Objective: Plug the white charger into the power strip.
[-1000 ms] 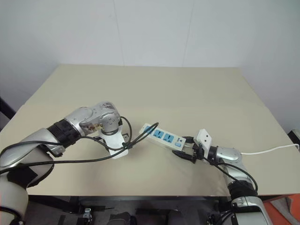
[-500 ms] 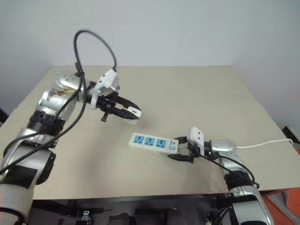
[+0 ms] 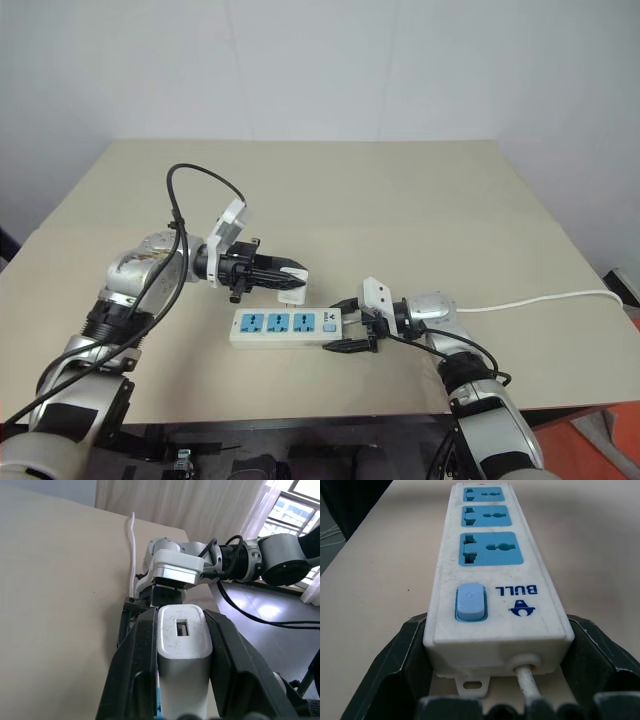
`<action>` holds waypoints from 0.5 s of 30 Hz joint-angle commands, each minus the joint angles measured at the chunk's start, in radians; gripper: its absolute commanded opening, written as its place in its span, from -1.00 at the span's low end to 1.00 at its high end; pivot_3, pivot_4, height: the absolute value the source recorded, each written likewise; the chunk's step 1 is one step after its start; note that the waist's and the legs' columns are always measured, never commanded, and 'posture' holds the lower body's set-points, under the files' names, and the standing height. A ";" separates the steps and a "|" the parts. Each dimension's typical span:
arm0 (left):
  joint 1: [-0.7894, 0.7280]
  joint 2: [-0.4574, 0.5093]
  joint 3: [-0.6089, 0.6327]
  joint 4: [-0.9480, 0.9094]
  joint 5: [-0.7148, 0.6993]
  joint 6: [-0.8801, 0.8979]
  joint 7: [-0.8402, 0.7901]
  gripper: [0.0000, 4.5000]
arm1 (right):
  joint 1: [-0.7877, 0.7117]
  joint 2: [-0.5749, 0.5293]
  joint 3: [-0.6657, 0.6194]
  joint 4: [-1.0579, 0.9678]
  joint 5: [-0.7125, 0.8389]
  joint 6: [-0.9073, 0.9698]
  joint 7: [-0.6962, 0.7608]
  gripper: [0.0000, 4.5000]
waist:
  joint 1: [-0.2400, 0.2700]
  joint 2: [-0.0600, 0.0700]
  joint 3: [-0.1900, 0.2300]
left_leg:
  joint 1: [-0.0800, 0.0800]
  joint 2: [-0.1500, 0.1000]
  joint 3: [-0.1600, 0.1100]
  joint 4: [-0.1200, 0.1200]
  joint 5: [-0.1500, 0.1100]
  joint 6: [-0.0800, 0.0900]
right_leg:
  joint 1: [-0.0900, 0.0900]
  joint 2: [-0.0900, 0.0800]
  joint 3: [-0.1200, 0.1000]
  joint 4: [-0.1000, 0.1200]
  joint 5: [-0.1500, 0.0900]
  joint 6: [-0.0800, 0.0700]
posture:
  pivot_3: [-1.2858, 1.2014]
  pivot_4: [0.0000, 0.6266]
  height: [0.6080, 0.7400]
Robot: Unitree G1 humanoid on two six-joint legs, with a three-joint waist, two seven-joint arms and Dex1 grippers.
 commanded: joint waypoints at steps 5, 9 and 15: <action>0.068 -0.026 0.045 0.033 -0.002 -0.139 -0.064 -0.54 | 0.027 0.007 0.018 0.021 -0.026 -0.024 -0.001 0.51 | 0.000 0.000 0.000 | 0.000 0.000 0.000 0.000 0.000 0.000 | 0.000 0.000 0.000 0.000 0.000 0.000 | 0.03 -0.52 1.00; 0.079 -0.043 0.053 0.063 0.000 -0.150 -0.054 -0.54 | 0.028 0.007 0.023 0.036 -0.039 -0.040 -0.007 0.51 | 0.001 0.000 0.000 | 0.001 0.000 0.000 0.000 0.000 0.000 | 0.001 0.000 0.000 0.000 0.000 0.000 | 0.03 -0.52 1.00; 0.099 -0.071 0.052 0.088 0.007 -0.157 -0.055 -0.54 | 0.028 0.012 0.025 0.052 -0.048 -0.054 -0.021 0.51 | -0.001 0.000 -0.001 | 0.003 0.000 0.000 -0.001 0.000 0.000 | 0.003 0.000 0.000 0.000 0.000 0.000 | 0.03 -0.52 1.00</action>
